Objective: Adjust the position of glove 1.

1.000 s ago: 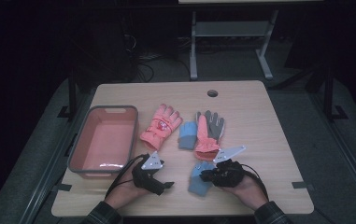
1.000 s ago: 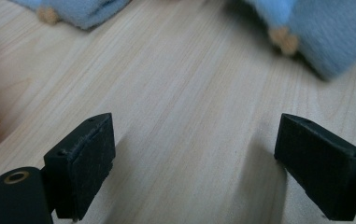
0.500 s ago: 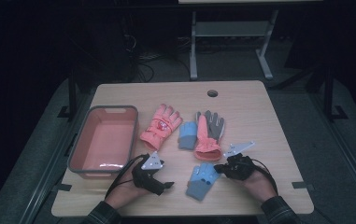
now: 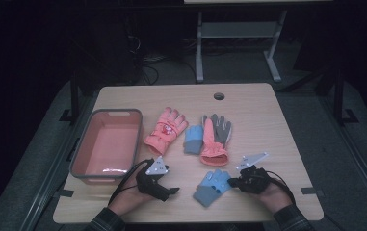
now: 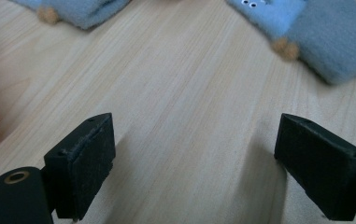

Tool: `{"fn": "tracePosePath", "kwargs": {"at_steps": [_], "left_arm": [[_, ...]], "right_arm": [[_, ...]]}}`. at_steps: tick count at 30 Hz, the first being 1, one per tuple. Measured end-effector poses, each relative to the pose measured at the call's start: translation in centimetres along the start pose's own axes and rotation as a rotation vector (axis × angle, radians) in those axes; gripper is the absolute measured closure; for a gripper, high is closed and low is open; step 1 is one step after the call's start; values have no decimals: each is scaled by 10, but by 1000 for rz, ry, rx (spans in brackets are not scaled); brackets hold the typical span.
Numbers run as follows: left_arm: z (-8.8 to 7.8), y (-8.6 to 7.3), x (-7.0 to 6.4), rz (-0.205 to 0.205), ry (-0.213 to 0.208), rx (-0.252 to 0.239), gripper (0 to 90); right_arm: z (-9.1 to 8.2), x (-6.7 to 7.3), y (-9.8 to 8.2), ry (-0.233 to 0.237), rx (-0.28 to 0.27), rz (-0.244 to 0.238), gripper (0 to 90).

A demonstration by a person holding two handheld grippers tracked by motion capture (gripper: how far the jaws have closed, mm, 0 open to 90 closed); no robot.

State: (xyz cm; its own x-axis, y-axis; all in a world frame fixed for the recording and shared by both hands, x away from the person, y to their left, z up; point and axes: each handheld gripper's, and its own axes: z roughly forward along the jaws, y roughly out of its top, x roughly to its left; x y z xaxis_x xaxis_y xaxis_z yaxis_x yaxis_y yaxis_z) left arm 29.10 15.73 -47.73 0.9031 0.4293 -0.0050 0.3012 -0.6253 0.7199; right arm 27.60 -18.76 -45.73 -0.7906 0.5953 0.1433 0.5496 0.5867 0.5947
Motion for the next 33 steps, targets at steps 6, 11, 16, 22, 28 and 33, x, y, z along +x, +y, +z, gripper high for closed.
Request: {"fn": "tracePosePath", "kwargs": {"at_steps": [6, 11, 16, 22, 28, 33], "left_arm": [[0, 0, 0, -2, 1, -1, 118], [0, 0, 0, 3, 3, -1, 119], [0, 0, 0, 2, 3, 0, 119], [0, 0, 0, 3, 3, -2, 119], [0, 0, 0, 0, 5, -2, 118], [0, 0, 0, -3, 9, -2, 119]], "right_arm": [[-5, 0, -4, 12, -18, 8, 878], [-9, -8, -1, 5, -58, -8, 748], [-17, -22, -3, -51, -134, 42, 529], [-18, -40, -12, -96, -161, 94, 396], [-19, -57, -20, -196, -207, 140, 207], [-11, -71, -30, -259, -187, 196, 136]]}}
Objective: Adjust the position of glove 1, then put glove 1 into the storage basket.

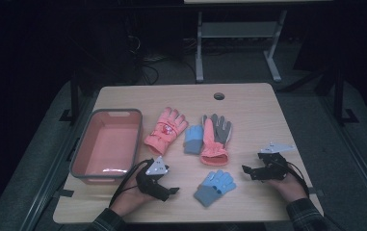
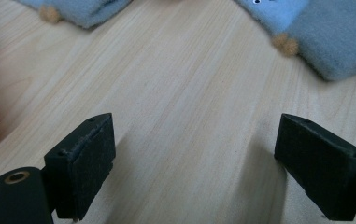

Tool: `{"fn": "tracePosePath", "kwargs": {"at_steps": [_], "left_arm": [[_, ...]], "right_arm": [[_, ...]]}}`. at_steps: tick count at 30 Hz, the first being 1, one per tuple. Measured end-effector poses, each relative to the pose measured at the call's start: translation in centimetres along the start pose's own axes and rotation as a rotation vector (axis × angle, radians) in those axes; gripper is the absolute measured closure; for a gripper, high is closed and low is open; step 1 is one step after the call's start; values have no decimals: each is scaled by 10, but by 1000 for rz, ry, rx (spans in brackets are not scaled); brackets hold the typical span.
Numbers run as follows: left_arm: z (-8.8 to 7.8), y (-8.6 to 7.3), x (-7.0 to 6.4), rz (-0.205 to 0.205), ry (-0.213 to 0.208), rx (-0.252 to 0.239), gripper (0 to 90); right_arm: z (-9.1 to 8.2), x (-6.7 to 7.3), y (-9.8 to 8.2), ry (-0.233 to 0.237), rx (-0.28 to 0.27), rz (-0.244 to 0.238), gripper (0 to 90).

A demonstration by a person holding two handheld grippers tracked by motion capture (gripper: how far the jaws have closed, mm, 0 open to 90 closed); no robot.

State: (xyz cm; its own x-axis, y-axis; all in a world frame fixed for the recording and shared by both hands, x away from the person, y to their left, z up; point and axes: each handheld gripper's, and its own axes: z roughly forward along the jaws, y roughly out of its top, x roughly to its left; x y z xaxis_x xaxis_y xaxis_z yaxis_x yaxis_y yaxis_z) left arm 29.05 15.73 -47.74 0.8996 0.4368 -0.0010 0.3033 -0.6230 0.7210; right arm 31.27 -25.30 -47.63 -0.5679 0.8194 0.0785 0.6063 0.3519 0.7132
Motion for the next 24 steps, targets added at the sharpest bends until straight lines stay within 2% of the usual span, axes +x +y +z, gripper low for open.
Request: {"fn": "tracePosePath", "kwargs": {"at_steps": [3, 5, 6, 10, 13, 16, 17, 18, 20, 22, 23, 24], "left_arm": [[0, 0, 0, -3, 3, 0, 119], [0, 0, -1, -7, 7, -2, 119], [0, 0, -1, -9, 10, 2, 119], [1, 1, -2, -15, 14, 4, 119], [0, 5, -1, -16, 25, 36, 125], [1, 13, -1, -37, 50, 45, 126], [1, 13, -1, -37, 50, 45, 127], [2, 16, 0, -61, 50, 40, 127], [2, 21, 4, -79, 52, 40, 131], [2, 24, 5, -85, 62, 43, 139], [3, 27, 6, -88, 70, 46, 158], [2, 31, 9, -103, 73, 35, 225]], "right_arm": [[3, -3, -3, -39, -1, -6, 133], [4, -4, -3, -48, -7, 2, 132], [4, -4, -3, -57, -10, -9, 125], [5, -4, -3, -54, -8, -14, 111], [5, -4, -3, -48, -4, -20, 94], [5, -4, -3, -46, -2, -22, 91], [5, -4, -3, -46, -2, -22, 91], [5, -4, -3, -46, -3, -22, 91], [5, -4, -3, -46, -3, -23, 91], [5, -4, -3, -46, -3, -22, 91], [5, -4, -3, -46, -4, -19, 91], [5, -4, -3, -46, -3, -21, 91]]}}
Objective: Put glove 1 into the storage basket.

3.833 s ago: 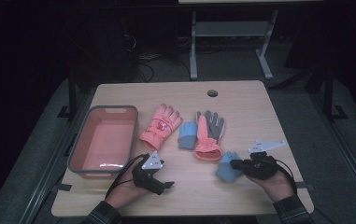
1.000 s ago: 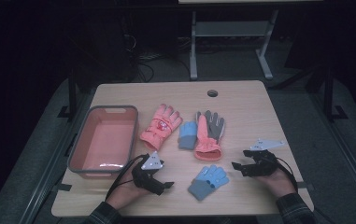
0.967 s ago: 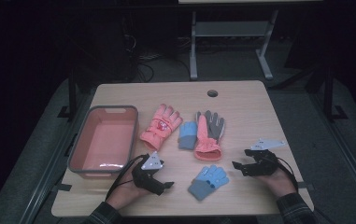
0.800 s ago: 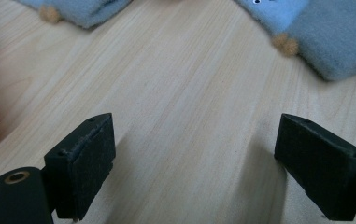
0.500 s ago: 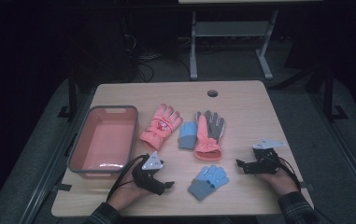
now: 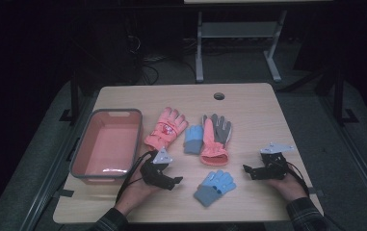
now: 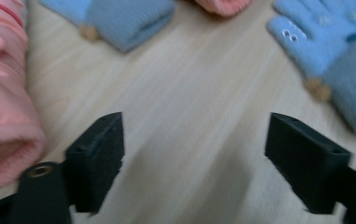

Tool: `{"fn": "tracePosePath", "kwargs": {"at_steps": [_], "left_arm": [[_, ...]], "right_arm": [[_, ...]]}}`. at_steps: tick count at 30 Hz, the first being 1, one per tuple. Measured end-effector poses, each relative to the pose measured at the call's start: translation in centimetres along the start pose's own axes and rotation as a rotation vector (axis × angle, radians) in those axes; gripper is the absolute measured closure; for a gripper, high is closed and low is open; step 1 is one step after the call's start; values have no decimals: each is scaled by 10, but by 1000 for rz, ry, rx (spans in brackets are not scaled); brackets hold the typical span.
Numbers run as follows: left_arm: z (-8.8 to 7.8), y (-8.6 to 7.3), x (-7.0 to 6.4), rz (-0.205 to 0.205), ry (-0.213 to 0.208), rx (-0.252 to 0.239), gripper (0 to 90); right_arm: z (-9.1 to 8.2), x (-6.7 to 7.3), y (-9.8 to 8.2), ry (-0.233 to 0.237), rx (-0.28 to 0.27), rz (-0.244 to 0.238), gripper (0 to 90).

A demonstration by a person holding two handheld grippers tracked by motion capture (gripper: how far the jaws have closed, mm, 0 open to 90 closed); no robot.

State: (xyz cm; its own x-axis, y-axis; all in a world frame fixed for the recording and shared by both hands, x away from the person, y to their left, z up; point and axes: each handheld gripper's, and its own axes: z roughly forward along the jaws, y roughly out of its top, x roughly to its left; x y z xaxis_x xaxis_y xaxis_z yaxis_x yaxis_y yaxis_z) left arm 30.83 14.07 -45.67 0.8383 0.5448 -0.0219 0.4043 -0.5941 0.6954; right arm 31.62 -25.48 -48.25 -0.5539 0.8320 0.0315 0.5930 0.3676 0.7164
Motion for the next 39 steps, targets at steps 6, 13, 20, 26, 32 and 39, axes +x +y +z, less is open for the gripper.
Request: {"fn": "tracePosePath", "kwargs": {"at_steps": [6, 13, 20, 26, 32, 39], "left_arm": [[-2, 16, 10, -54, 12, -24, 569], [11, 44, 16, -67, 9, -14, 895], [34, 69, 27, -80, 14, -14, 897], [56, 83, 35, -102, -3, -13, 896], [76, 84, 36, -98, -6, 30, 896], [72, 80, 35, -84, -15, 59, 897]], "right_arm": [[0, 0, 0, 0, -1, 1, 91], [0, 0, 0, 0, 0, -1, 91], [0, 0, 0, 1, 0, -2, 91], [0, 0, 0, 0, 0, -2, 91], [0, 0, 0, 1, 0, -2, 91], [0, 0, 0, 1, 0, -2, 91]]}}
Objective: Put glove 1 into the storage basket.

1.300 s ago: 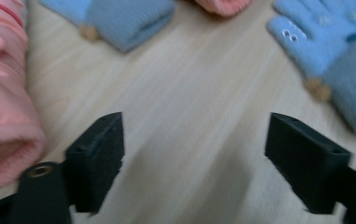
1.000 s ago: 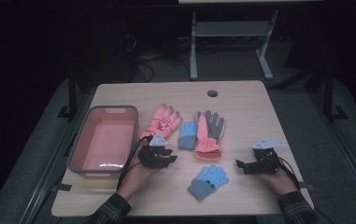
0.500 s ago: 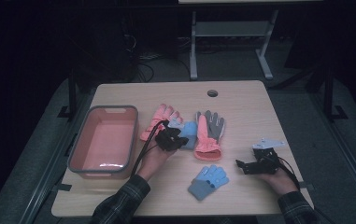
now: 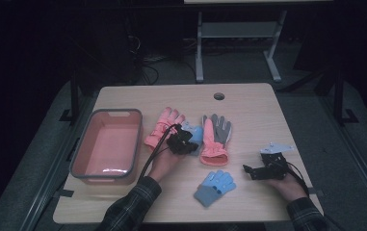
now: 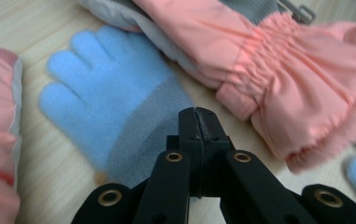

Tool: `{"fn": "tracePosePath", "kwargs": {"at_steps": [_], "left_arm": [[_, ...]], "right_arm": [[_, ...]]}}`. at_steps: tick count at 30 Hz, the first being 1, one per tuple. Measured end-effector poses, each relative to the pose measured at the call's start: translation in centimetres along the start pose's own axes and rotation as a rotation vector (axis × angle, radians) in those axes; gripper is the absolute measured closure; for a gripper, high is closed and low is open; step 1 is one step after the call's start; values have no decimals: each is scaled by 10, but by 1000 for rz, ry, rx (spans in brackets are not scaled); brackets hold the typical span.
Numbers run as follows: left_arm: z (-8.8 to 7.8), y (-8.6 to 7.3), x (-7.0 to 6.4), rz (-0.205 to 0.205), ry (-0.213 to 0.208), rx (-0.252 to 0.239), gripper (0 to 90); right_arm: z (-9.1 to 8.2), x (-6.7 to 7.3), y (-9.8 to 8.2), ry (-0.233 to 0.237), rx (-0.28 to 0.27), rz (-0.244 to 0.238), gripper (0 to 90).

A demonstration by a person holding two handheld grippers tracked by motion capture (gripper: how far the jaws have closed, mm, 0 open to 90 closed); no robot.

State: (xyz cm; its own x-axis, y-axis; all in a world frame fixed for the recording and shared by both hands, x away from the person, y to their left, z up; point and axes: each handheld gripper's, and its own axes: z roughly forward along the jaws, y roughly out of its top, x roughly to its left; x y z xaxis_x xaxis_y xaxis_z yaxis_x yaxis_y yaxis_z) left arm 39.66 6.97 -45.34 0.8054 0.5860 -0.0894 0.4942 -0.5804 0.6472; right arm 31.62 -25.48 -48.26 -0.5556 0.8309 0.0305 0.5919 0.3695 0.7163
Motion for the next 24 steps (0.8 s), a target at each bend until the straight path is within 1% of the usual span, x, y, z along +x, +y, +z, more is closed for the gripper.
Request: {"fn": "tracePosePath", "kwargs": {"at_steps": [2, 3, 4, 7, 10, 11, 12, 14, 15, 16, 18, 22, 23, 24], "left_arm": [[-3, -2, -1, 7, 0, 13, 897], [-7, -6, -2, 11, -5, 19, 897], [-7, -6, -2, 11, -5, 19, 897], [-15, -13, -3, 20, 4, 36, 897], [-22, -18, -4, 16, 11, 50, 897], [-26, -21, -5, 17, 25, 62, 897], [-26, -21, -5, 17, 25, 62, 897], [-31, -24, -6, 22, 40, 79, 897], [-34, -27, -7, 27, 59, 88, 897], [-34, -27, -7, 27, 59, 88, 897], [-38, -29, -7, 32, 74, 102, 897], [-40, -29, -7, 29, 70, 86, 895], [-41, -27, -6, 29, 67, 76, 895], [-42, -22, -4, 33, 68, 62, 857]], "right_arm": [[0, 0, 0, 0, 0, 0, 91], [0, 0, 0, 0, 0, 0, 91], [0, 0, 0, 0, 0, 0, 91], [0, 0, 0, 0, 0, 0, 91], [0, 0, 0, 0, 0, -1, 91], [0, 0, 0, 0, 0, -1, 91], [0, 0, 0, 0, 0, -1, 91], [0, 0, 0, 0, 0, 0, 91], [0, 0, 0, 0, 0, -1, 91], [0, 0, 0, 0, 0, -1, 91], [0, 0, 0, 0, 0, -1, 92], [0, 0, 0, 0, 0, -1, 92], [0, 0, 0, 0, 0, -1, 92], [0, 0, 0, 0, 0, -1, 92]]}}
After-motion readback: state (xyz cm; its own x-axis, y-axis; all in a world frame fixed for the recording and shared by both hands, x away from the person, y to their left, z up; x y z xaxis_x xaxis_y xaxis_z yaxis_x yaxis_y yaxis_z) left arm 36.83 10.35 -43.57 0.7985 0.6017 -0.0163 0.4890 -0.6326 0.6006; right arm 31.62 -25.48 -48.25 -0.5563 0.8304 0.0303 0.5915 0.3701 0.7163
